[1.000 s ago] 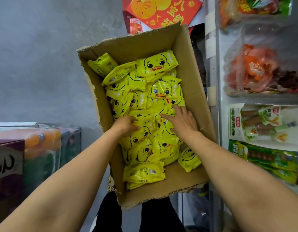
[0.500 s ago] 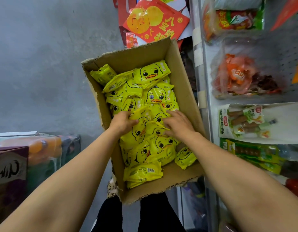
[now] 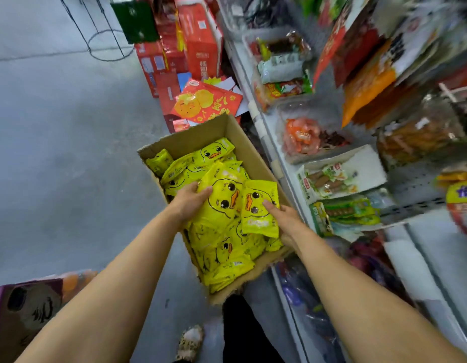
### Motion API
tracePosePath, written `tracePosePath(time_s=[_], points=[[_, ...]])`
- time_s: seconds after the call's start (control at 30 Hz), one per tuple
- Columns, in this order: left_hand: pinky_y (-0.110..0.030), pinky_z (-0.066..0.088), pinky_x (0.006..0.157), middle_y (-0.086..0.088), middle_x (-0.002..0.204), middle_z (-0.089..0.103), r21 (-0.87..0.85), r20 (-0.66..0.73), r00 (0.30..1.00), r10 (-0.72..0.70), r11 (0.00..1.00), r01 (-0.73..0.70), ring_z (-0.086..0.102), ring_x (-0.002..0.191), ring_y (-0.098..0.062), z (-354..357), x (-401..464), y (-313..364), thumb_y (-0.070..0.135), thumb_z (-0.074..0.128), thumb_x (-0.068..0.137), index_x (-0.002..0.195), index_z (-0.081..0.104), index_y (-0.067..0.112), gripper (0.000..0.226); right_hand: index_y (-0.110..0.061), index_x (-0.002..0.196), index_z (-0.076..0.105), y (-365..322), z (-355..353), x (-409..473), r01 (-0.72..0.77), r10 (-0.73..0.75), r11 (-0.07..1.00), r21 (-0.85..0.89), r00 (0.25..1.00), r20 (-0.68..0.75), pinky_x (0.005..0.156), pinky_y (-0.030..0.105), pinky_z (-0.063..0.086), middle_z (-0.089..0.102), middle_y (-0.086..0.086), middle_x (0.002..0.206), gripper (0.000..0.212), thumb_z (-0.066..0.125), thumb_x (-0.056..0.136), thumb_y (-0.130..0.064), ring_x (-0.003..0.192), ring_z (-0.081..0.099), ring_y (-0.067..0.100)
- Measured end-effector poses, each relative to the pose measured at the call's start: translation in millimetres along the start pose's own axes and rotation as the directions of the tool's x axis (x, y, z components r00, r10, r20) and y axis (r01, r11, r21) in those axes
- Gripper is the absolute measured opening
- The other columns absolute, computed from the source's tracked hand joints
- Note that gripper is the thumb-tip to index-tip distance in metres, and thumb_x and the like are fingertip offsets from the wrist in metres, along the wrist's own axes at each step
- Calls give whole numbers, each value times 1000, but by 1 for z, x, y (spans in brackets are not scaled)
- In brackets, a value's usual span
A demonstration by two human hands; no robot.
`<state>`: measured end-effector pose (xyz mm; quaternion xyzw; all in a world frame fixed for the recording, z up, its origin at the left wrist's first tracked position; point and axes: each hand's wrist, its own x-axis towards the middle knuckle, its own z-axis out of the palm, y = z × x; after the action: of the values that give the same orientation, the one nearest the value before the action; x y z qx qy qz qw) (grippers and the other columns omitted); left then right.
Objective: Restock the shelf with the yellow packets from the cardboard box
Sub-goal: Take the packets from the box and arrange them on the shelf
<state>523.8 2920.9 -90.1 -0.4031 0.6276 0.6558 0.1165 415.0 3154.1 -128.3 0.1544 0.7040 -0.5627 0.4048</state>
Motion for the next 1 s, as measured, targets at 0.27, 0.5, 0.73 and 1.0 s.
tracePosePath(time_s=[0.27, 0.5, 0.73, 1.0], points=[[-54, 54, 90, -16, 114, 70, -114, 416, 895, 164, 985, -127, 68, 104, -34, 16, -134, 50, 20, 81, 71, 127, 55, 7, 63, 2, 130, 57, -6, -23, -146, 178, -176, 889, 423, 983, -44, 81, 57, 57, 65, 27, 122, 60, 73, 73, -7, 107, 66, 41], [-36, 58, 82, -14, 113, 71, 6, 691, 665, 282, 918, -396, 70, 100, -25, 71, -229, 94, 4, 66, 86, 118, 64, 7, 32, -5, 121, 64, -12, -66, -293, 531, -419, 787, 314, 834, -359, 85, 60, 55, 70, 20, 115, 31, 66, 92, -14, 103, 68, 38], [-51, 53, 92, -20, 122, 66, 42, 922, 349, 168, 852, -521, 66, 107, -33, 152, -306, 126, 20, 85, 68, 127, 58, 3, 67, -26, 87, 74, -4, -137, -449, 746, -636, 645, -168, 401, -659, 89, 47, 57, 77, -3, 97, 3, 72, 90, -25, 95, 71, 20], [-35, 58, 84, -11, 122, 68, 40, 988, 132, 74, 715, -698, 67, 108, -25, 280, -415, 143, 21, 83, 70, 128, 59, 8, 64, -13, 104, 70, 44, -242, -579, 841, -453, 541, -6, 286, -845, 92, 49, 56, 74, 11, 107, 21, 74, 84, -7, 102, 70, 29]])
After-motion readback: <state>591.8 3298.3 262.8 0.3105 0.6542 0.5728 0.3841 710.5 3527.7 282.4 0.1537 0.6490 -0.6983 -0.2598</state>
